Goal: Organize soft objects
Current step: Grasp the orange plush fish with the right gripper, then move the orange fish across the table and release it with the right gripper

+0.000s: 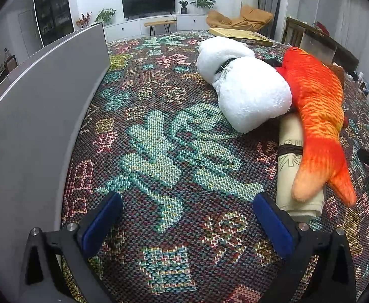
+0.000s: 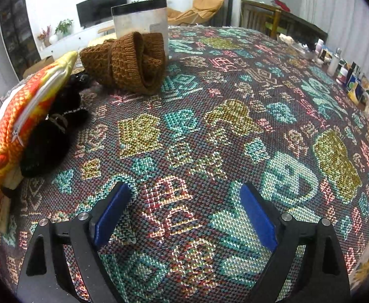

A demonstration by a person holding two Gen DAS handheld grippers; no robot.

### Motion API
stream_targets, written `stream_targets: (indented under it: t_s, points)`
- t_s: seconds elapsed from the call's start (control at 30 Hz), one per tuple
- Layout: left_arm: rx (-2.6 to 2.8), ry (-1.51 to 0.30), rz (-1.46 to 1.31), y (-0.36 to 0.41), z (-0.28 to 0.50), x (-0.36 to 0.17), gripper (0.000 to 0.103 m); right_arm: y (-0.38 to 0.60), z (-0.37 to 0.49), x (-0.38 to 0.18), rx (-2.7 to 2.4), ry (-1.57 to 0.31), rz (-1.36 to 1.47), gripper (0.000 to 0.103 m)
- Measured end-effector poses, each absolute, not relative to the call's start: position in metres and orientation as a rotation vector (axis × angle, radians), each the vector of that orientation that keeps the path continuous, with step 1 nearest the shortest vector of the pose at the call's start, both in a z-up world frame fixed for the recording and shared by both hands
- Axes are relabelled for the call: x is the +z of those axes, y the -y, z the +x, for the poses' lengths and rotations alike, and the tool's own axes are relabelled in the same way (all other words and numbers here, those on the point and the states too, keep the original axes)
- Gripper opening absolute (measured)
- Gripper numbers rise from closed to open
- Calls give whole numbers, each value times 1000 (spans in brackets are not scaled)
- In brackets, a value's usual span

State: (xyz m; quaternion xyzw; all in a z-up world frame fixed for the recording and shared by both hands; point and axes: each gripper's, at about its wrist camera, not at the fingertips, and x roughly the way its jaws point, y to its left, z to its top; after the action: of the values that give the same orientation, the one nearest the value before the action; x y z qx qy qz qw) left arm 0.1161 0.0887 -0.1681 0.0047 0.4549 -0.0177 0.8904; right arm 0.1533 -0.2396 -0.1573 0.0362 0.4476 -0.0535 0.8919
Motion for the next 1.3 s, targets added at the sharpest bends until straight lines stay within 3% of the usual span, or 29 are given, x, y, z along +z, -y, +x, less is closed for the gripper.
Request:
stream_targets:
  t_s: [0.3, 0.5, 0.6, 0.7, 0.77, 0.83, 0.9, 1.1, 1.27, 1.3]
  points:
    - [-37, -944, 9, -89, 116, -169, 103, 243, 151, -153, -94, -915, 107, 91]
    - [-37, -944, 6, -90, 120, -170, 103, 175, 147, -94, 209, -750, 179, 90]
    - [-37, -944, 5, -89, 117, -168, 103, 117, 178, -82, 262, -795, 50, 89]
    - [-36, -944, 6, -87, 119, -171, 103, 69, 209, -113, 243, -960, -222, 89]
    - [-37, -944, 5, -87, 119, -171, 103, 65, 205, -121, 236, -936, -294, 80]
    - [-36, -944, 6, -88, 118, -170, 103, 75, 195, -118, 227, -902, -279, 49]
    - [-36, -944, 6, -89, 118, -169, 103, 89, 183, -108, 224, -877, -251, 39]
    - [-37, -943, 5, -89, 118, -169, 103, 151, 129, -49, 348, -707, -231, 39]
    - [-36, -943, 6, -89, 118, -168, 103, 224, 141, -59, 365, -816, -247, 47]
    - [-36, -943, 6, -88, 118, -168, 103, 237, 150, -69, 319, -836, -271, 58]
